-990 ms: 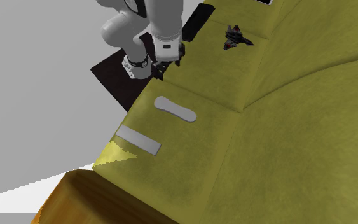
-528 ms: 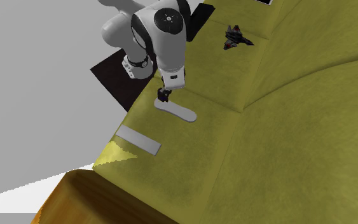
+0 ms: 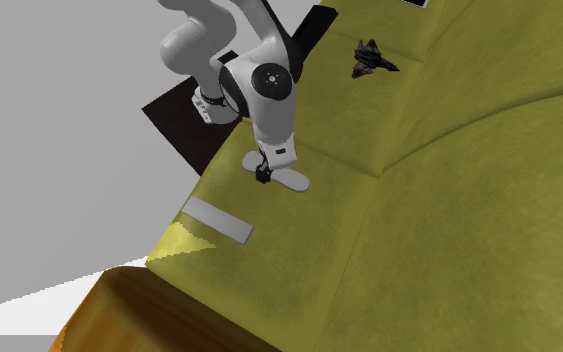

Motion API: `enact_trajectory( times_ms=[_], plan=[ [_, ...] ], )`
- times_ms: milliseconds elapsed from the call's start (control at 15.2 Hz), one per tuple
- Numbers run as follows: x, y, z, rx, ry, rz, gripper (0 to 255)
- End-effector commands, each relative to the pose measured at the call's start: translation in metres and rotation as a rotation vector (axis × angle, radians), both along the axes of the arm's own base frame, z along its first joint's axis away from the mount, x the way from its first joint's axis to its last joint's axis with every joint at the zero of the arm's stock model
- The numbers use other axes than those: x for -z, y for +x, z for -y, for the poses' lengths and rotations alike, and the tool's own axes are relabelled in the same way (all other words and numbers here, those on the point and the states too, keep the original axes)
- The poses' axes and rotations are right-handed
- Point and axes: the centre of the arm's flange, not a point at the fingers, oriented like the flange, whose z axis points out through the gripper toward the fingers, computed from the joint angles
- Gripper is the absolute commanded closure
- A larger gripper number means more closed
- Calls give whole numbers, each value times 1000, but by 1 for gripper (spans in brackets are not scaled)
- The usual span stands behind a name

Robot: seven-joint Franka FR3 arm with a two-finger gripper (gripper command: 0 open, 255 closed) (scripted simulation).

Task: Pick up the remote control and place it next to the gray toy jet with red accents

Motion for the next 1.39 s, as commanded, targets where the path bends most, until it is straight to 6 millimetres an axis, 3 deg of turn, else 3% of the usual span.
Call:
enact_trajectory(
  times_ms=[0, 198, 726, 792, 1320],
  plan=[
    [10, 1, 0, -2, 0, 1, 0],
    [29, 1, 0, -2, 0, 1, 0],
    [29, 1, 0, -2, 0, 1, 0],
    [29, 1, 0, -2, 0, 1, 255],
    [29, 1, 0, -2, 0, 1, 255]
  ],
)
